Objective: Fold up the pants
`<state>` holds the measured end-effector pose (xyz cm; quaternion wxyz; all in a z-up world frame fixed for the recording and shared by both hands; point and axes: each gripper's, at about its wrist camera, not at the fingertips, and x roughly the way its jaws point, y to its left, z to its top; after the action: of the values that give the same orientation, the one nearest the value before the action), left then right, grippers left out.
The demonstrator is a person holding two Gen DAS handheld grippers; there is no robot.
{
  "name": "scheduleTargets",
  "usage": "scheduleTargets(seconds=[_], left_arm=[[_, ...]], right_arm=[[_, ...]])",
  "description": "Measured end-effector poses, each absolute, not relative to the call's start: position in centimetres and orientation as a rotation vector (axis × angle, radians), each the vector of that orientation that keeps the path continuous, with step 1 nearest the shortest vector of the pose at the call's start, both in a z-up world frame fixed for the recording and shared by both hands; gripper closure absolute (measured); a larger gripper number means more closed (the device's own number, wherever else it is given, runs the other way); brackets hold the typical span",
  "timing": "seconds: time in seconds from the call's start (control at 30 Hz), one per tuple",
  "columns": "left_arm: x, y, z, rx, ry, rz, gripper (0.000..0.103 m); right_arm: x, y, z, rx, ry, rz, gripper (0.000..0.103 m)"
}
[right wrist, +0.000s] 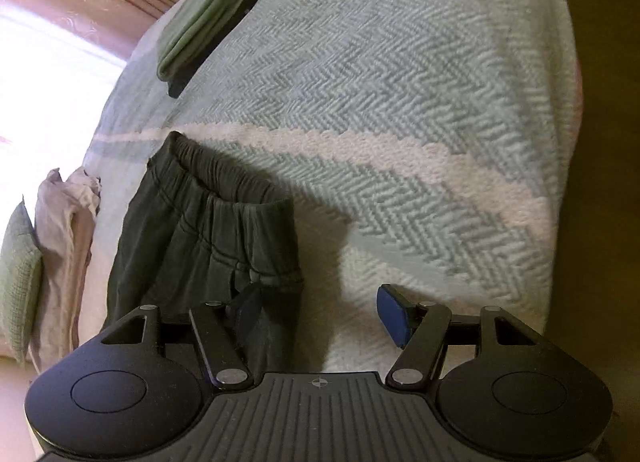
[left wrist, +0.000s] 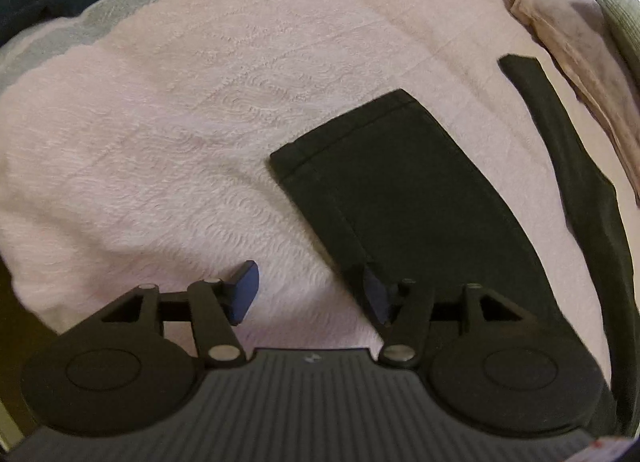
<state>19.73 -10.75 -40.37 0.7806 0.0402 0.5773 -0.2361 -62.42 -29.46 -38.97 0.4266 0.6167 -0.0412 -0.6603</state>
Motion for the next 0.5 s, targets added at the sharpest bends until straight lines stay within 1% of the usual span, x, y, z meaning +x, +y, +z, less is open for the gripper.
scheduleTargets(seconds=[0.13,0.17,0.2,0.23,0.33,0.5], left_arm=[[20.6,-11.6,-41.2,0.012,1.207,-0.501,0.05],[20.9,-11.9,-41.3,0.011,1.197,-0.503,0.066],[21.1,-12.2,-41.2,0.013,1.181,-0.515,0.077],[21.2,-12.5,-40.9,0.029,1.166,-0.515,0.093],[21.8,-12.4,-39.3,0.041,1.148,-0.531,0.094],[19.9,-9.4,-34.8,0.111,1.052,-0.61,0.094]], right_arm=[[-61.7,-30.6,-39.8,1.538,-0.158,-1.623,0.043],[-61.4,-31.1,-39.8,1.534,-0.153,-1.615,0.063],[-61.2,-31.7,-39.7,1.522,-0.142,-1.586,0.096],[-60.9,-32.3,-39.3,1.517,-0.107,-1.577,0.096],[-60.6,-33.2,-36.8,1.456,0.0,-1.585,0.098],[-62.1,-31.9,-33.2,1.429,0.019,-1.562,0.099]])
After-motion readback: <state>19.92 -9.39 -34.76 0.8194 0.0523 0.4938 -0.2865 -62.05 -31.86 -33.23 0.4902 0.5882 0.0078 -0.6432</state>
